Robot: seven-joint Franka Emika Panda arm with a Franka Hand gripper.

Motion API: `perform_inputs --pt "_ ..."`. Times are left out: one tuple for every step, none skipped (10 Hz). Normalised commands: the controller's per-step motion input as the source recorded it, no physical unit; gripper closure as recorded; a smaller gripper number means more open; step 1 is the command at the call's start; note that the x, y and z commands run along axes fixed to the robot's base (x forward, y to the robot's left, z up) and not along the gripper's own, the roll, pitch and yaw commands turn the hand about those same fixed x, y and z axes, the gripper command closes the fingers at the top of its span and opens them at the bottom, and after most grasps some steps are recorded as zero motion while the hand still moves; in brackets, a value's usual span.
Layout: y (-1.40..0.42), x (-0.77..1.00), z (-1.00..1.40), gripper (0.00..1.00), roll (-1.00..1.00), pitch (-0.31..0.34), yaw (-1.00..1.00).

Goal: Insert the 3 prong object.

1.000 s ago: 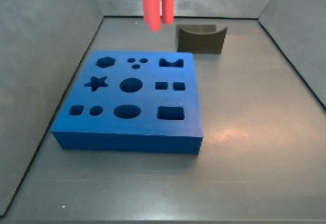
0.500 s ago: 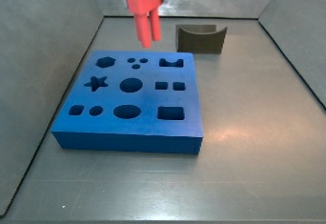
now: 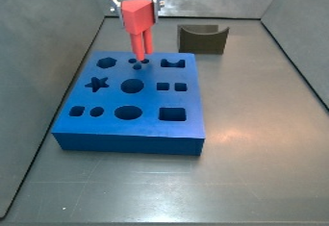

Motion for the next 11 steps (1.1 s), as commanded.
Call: perform_inputs --pt "-0.03 0.01 -0.2 1.0 0.0 -0.049 0.28" --pt "-0.15 0.0 -0.15 1.0 0.0 0.0 0.21" --pt "-0.16 0.0 -0.07 1.0 0.0 -0.006 0.13" --pt "-0.09 0.0 -0.13 1.0 0.0 -0.007 0.19" --pt "-0.05 0.0 -0.19 1.0 0.0 0.0 0.2" --pt "0.0 0.0 -0.25 1.0 0.0 0.0 0.17" --pt "0.0 0.0 -0.25 1.0 0.0 0.0 0.14" --pt "0.0 0.0 -0.21 1.0 0.0 0.0 0.15" --pt "0.0 0.0 -0.21 1.0 0.0 0.0 0.14" --pt "0.0 0.0 -0.23 1.0 0.0 0.0 0.08" --pt "0.0 0.0 -0.25 1.0 0.0 0.0 0.08"
